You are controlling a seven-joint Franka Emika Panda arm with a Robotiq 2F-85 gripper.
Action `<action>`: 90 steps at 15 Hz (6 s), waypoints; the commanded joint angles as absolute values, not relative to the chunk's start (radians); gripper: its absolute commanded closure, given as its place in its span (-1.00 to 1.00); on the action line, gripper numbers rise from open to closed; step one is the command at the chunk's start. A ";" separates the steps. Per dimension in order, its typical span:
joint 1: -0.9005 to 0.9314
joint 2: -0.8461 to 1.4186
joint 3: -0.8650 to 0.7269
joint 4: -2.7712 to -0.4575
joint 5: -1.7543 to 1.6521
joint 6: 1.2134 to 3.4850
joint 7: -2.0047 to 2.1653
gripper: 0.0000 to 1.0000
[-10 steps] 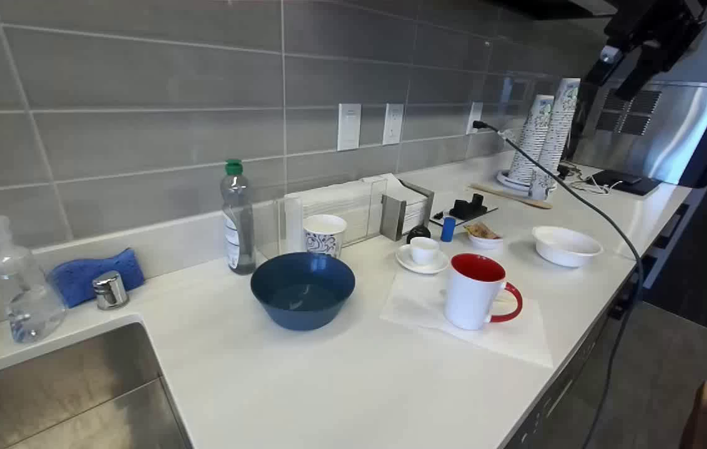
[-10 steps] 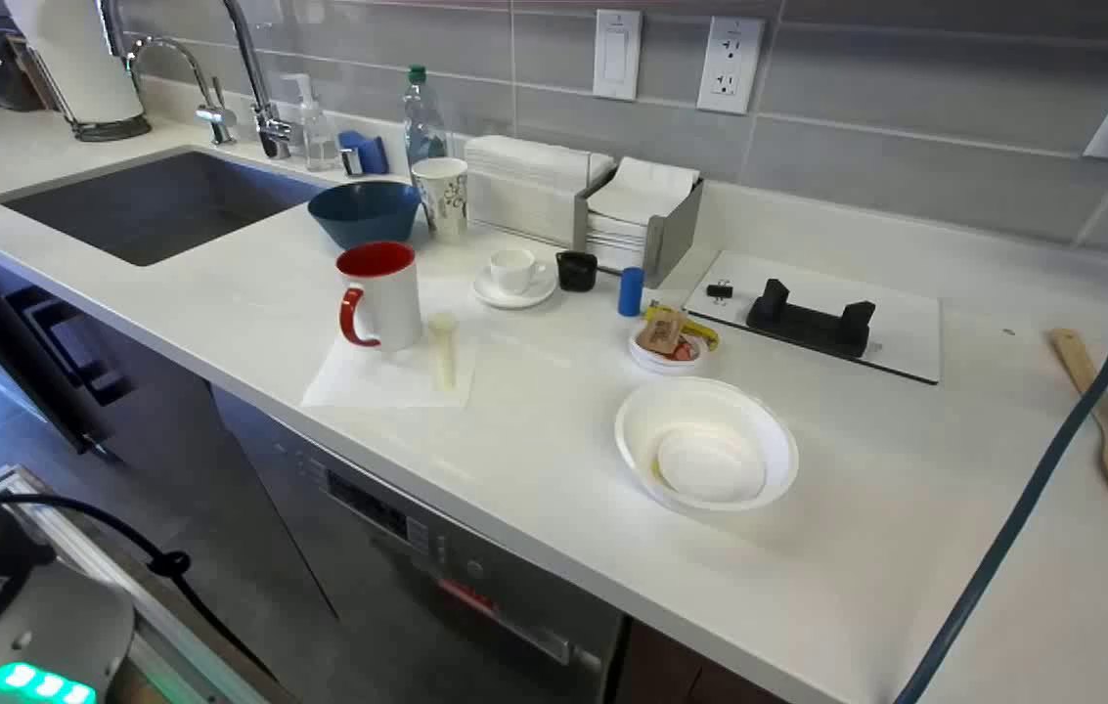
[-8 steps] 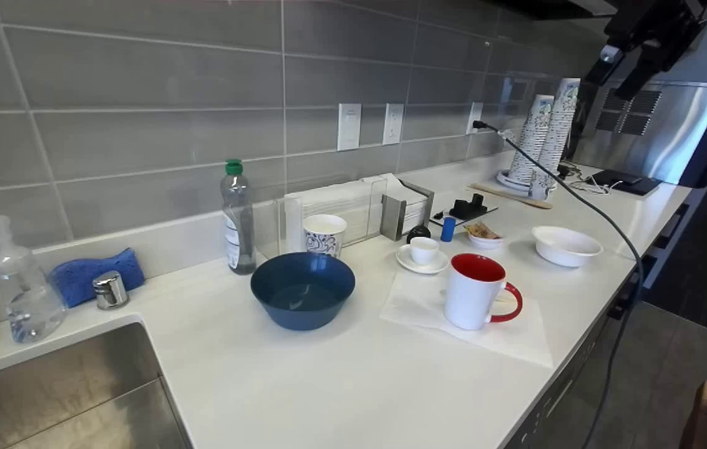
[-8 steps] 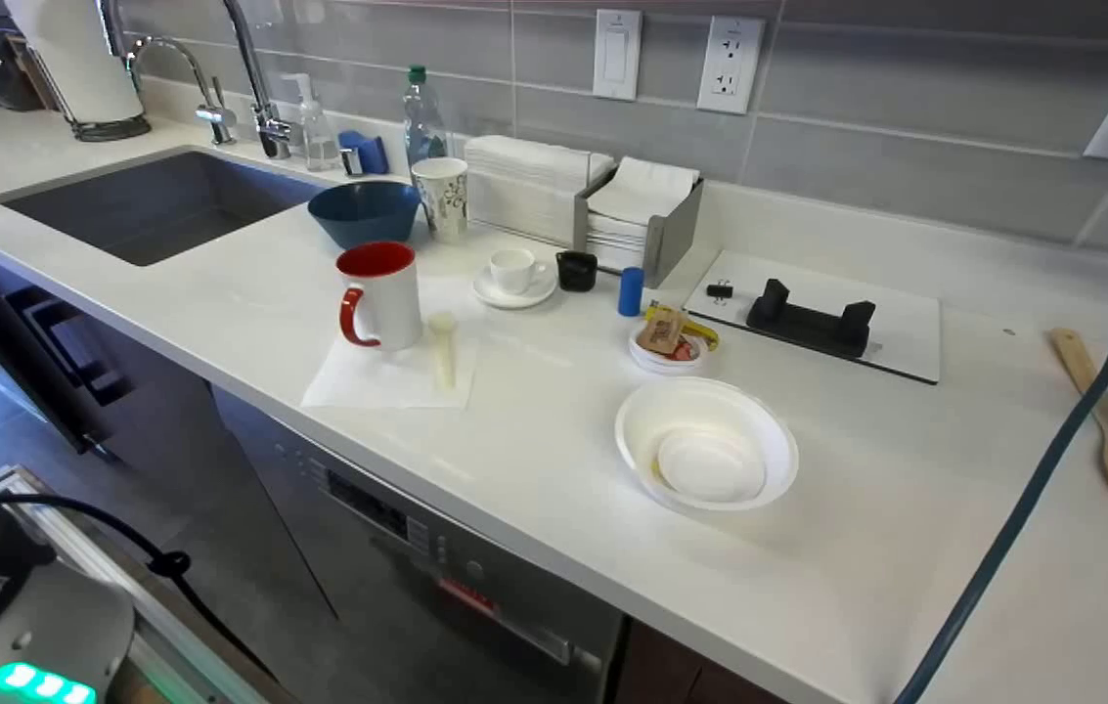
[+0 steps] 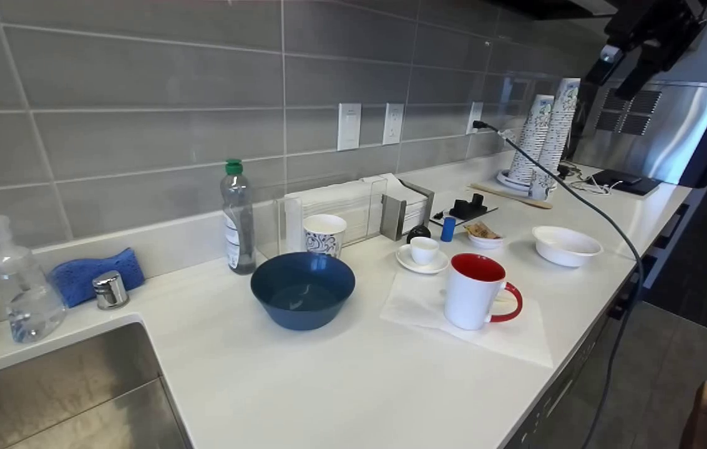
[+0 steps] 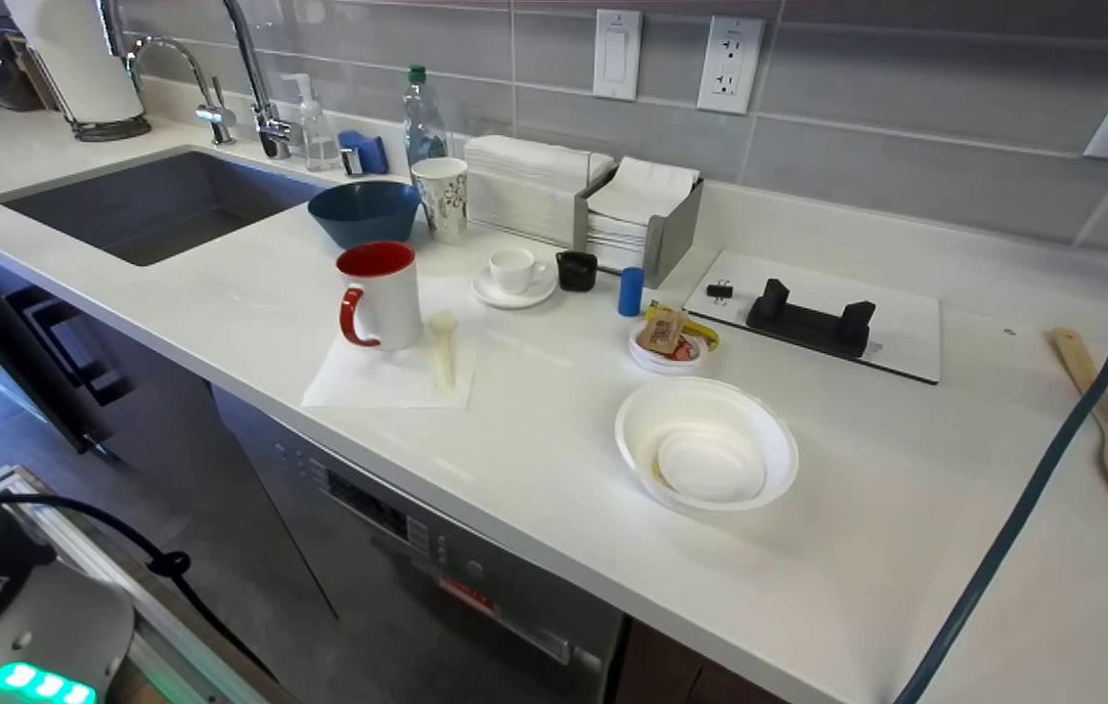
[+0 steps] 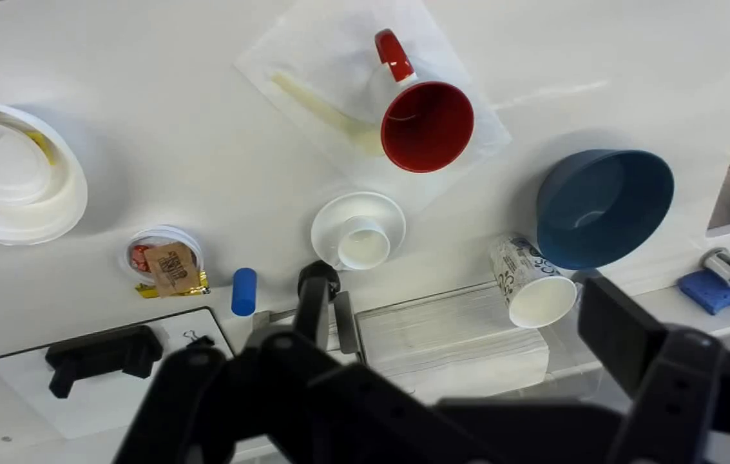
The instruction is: Use the white spoon to place some liquid from the blue bowl into the white teacup.
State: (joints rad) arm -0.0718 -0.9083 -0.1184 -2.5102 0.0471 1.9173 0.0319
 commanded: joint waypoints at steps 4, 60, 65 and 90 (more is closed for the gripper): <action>-0.042 -0.920 -0.169 -2.633 -0.033 1.953 -0.248 -1.00; 0.044 -0.211 -0.311 -2.770 0.090 2.663 -1.057 -1.00; 0.064 -0.142 -0.308 -2.770 0.238 2.759 -1.169 -1.00; 0.146 -0.051 -0.317 -2.769 1.073 2.874 -1.983 0.26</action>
